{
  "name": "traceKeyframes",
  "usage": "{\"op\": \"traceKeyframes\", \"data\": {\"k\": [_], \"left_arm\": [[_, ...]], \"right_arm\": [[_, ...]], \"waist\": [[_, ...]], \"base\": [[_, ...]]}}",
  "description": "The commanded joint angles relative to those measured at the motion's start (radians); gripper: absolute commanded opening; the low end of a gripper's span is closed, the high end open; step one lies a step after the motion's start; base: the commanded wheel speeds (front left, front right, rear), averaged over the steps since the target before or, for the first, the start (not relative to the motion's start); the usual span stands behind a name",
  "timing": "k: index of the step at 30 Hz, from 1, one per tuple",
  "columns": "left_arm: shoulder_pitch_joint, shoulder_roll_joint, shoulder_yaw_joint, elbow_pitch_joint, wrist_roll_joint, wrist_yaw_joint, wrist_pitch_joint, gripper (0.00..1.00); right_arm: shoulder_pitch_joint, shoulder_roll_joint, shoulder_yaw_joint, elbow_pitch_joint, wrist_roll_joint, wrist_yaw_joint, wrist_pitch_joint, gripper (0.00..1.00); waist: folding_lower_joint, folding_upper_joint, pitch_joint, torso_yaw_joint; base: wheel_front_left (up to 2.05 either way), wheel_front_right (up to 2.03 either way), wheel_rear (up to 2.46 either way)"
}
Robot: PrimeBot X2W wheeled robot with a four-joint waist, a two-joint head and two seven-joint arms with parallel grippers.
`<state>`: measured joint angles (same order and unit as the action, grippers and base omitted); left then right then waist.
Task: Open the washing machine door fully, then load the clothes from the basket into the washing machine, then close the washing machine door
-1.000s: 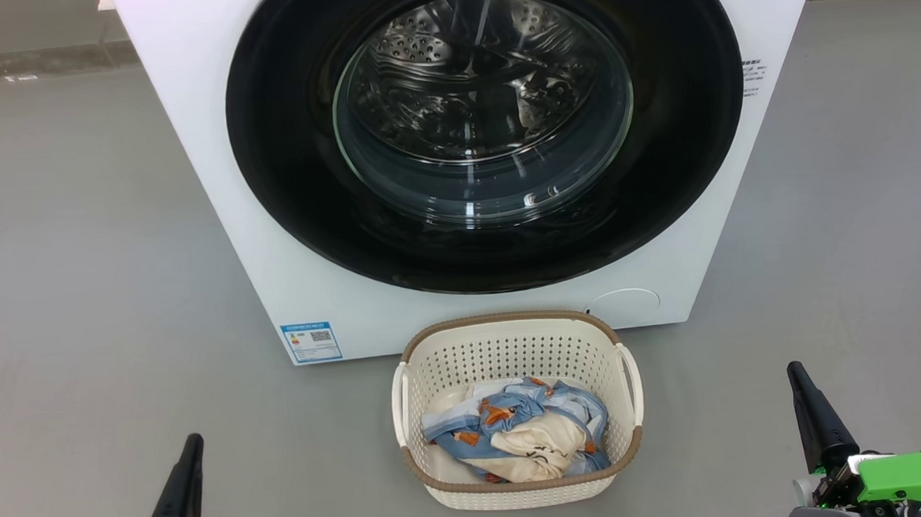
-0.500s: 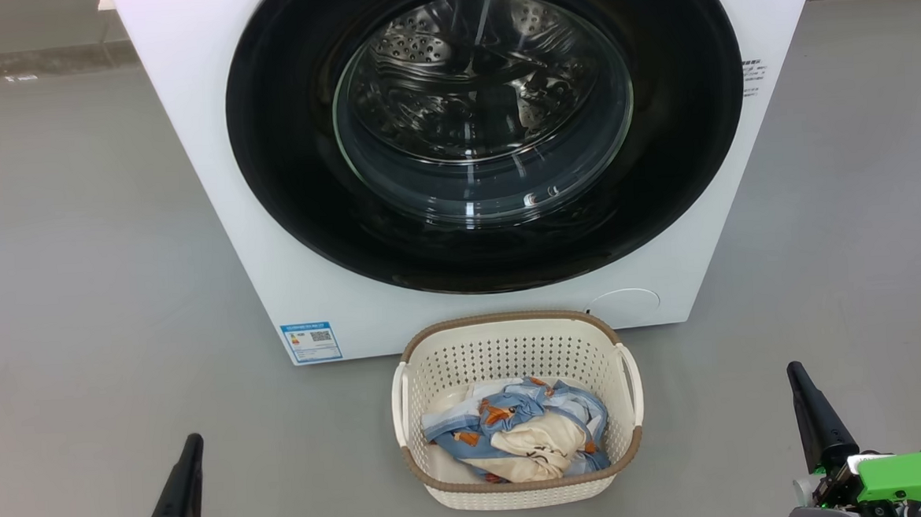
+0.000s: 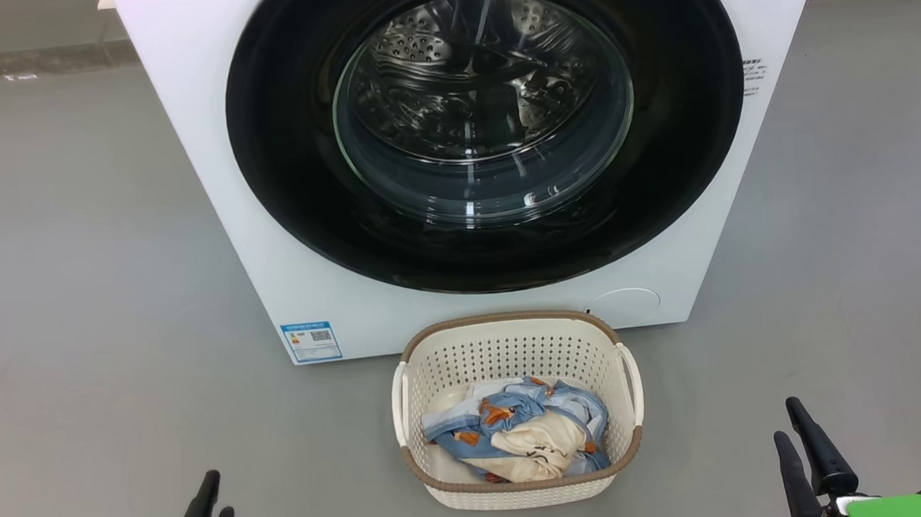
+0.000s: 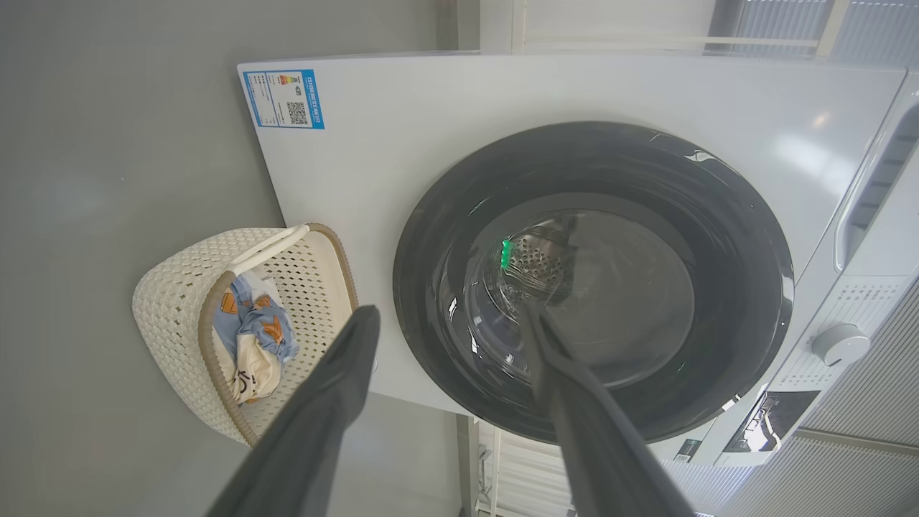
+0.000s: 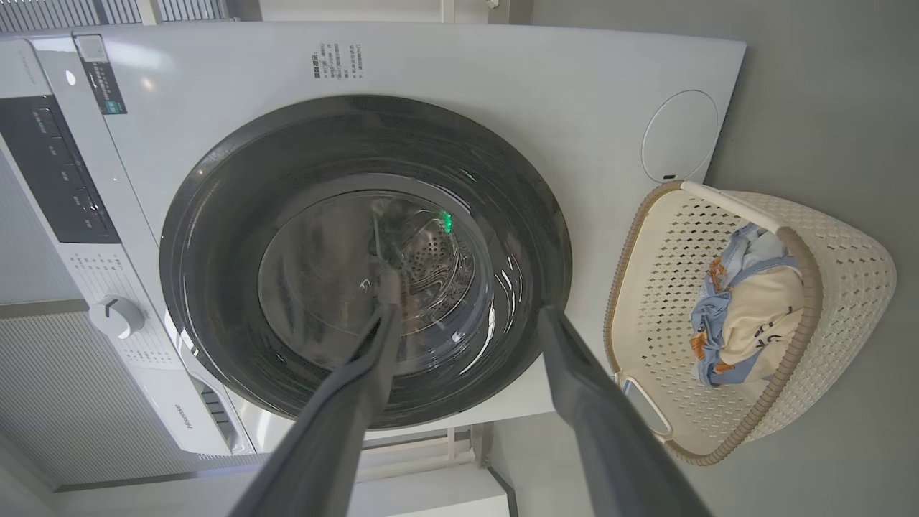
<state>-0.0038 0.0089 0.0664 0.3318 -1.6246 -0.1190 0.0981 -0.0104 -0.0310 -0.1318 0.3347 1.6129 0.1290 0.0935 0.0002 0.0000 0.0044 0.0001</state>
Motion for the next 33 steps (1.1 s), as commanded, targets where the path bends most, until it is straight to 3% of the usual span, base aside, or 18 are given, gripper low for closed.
{"op": "traceKeyframes", "data": {"k": [1,5,14,33], "left_arm": [[-0.024,0.013,-0.001,-0.029,0.008,-0.003,-0.012,1.00],[-0.019,0.014,-0.002,-0.037,0.017,-0.003,-0.024,1.00],[-0.013,0.016,-0.002,-0.052,0.056,-0.004,-0.047,1.00],[-0.001,0.020,0.001,-0.105,0.245,-0.005,-0.103,1.00]], "right_arm": [[-0.022,-0.006,0.008,-0.033,-0.007,0.000,-0.010,1.00],[-0.018,-0.007,0.015,-0.044,-0.017,0.000,-0.022,1.00],[-0.016,-0.008,0.027,-0.071,-0.082,0.000,-0.045,1.00],[-0.020,-0.020,0.076,-0.164,-0.347,0.001,-0.101,1.00]], "waist": [[0.0021,0.0000,-0.002,0.001],[0.0000,0.0000,-0.001,0.001],[-0.0001,0.0000,0.000,0.002],[-0.0002,0.0000,-0.004,0.006]], "base": [[0.00,0.00,0.00],[0.00,0.00,0.00],[0.00,0.00,0.00],[0.00,0.00,0.00]]}}
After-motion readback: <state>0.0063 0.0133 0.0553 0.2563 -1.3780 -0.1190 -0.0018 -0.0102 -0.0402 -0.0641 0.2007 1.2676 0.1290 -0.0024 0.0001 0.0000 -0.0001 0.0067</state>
